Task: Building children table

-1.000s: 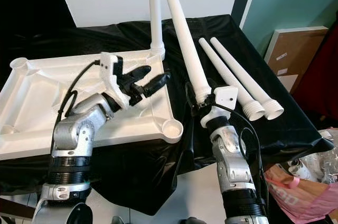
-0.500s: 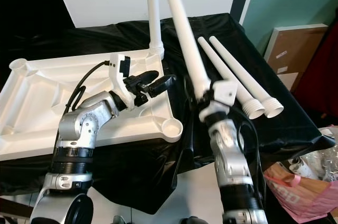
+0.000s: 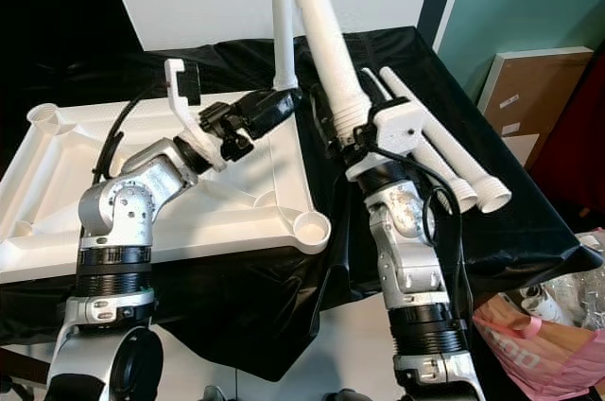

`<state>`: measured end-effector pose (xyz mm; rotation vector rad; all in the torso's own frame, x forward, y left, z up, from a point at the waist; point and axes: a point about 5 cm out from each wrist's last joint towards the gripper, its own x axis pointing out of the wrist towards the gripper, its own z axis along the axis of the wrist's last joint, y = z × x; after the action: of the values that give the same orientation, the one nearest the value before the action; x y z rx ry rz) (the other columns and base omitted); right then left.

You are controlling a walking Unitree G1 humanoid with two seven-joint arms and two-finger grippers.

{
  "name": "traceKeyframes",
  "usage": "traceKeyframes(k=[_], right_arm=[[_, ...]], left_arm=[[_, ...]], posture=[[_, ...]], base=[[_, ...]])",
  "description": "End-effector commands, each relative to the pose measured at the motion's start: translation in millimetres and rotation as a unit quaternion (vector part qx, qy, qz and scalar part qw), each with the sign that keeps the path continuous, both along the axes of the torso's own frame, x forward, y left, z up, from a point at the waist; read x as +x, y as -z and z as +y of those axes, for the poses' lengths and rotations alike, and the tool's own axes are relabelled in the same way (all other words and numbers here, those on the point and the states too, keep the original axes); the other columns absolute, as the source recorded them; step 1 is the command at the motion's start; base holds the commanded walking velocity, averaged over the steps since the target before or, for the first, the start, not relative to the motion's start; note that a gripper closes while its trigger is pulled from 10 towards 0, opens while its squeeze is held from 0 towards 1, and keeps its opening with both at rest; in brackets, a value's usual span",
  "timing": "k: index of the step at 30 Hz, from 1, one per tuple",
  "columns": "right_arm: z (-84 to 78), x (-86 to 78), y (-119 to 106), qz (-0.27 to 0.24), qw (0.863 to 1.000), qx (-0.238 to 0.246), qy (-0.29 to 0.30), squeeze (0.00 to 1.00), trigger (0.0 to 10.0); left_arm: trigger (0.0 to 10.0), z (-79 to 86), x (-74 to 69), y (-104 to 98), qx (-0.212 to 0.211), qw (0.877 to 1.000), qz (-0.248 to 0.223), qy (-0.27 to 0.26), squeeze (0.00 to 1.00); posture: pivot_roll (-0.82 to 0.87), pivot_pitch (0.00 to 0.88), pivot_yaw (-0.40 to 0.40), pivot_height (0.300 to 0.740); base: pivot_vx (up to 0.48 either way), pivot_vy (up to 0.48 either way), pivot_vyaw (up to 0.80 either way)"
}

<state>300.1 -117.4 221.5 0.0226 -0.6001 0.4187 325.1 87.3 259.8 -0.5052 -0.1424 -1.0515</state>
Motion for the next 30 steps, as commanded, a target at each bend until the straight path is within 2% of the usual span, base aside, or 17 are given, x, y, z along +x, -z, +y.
traceKeyframes(k=[1,6,8,11,20,24,30], right_arm=[[6.2,-2.1,11,0.020,0.999,-0.020,-0.025,0.00,10.0],[11.2,-5.2,18,0.031,0.997,-0.042,-0.049,0.00,10.0],[13.7,-7.0,22,0.038,0.996,-0.052,-0.066,0.00,10.0],[15.8,-9.7,26,0.043,0.993,-0.069,-0.082,0.00,10.0],[18.7,-19.7,38,0.059,0.989,-0.087,-0.106,0.00,10.0],[18.9,-29.3,52,0.082,0.984,-0.101,-0.119,0.00,10.0],[17.7,-31.2,57,0.090,0.983,-0.107,-0.120,0.00,10.0]], left_arm=[[10.0,-0.4,-4.2,-6,-0.013,0.999,-0.021,0.043,0.00],[10.0,-0.3,-0.9,-5,-0.015,0.999,-0.019,0.038,0.00],[10.0,-0.1,0.4,-7,-0.030,0.998,-0.013,0.044,0.00],[10.0,0.2,9.0,-6,-0.020,1.000,-0.002,0.024,0.00],[10.0,2.9,16.4,-6,-0.017,1.000,0.004,0.007,0.00],[10.0,10.2,25.0,-8,-0.025,0.999,0.018,-0.018,0.00],[10.0,17.5,32.6,-10,-0.040,0.998,0.037,-0.034,0.00]], posture=[[-0.03,0.050,0.000,0.740],[-0.03,0.050,-0.003,0.740],[-0.03,0.050,-0.003,0.740],[-0.04,0.051,0.002,0.740],[-0.05,0.058,0.010,0.740],[-0.05,0.060,0.013,0.740],[-0.05,0.060,0.016,0.740]], base=[[0.000,0.000,0.00],[0.000,0.000,0.00],[0.000,0.000,0.00],[0.000,0.000,0.00],[0.000,0.000,0.00],[0.000,0.000,0.00],[0.000,0.000,0.00]])
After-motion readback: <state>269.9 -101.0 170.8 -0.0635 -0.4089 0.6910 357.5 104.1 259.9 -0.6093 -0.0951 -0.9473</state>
